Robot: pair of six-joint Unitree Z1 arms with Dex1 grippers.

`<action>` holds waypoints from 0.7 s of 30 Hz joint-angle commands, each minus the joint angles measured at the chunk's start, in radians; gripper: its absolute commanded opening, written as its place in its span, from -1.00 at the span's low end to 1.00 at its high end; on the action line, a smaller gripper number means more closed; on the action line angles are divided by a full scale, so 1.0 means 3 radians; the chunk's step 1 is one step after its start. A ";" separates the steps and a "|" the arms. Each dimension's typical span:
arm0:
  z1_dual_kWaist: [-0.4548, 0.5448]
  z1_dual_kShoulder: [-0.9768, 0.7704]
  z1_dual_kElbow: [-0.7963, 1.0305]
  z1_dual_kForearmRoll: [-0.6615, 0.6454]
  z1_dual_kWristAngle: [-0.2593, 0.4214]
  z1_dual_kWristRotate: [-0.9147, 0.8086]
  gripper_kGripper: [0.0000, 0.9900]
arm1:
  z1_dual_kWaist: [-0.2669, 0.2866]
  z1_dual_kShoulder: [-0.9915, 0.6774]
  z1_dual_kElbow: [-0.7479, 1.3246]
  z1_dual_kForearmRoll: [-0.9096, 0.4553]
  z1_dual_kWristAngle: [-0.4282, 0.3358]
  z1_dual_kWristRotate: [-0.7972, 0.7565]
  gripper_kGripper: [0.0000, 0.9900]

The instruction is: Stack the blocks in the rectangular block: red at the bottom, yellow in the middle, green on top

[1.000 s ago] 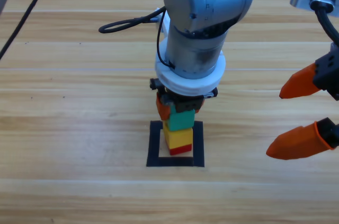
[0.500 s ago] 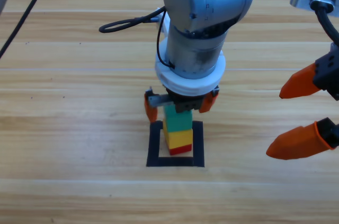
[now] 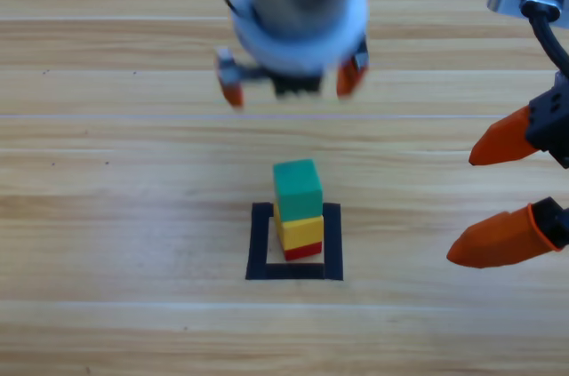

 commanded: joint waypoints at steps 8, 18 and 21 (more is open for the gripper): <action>-0.0716 -0.1736 0.1679 -0.0107 0.1158 0.0750 1.00 | 0.0094 -0.0017 0.0108 0.0068 -0.0002 -0.0040 1.00; -0.0849 -0.3479 0.4542 -0.2480 0.1066 0.2023 1.00 | 0.0094 -0.0012 0.0103 0.0068 -0.0002 -0.0045 1.00; -0.0849 -0.3423 0.4573 -0.2556 0.1066 0.2033 1.00 | 0.0094 -0.0012 0.0108 0.0068 -0.0002 -0.0045 1.00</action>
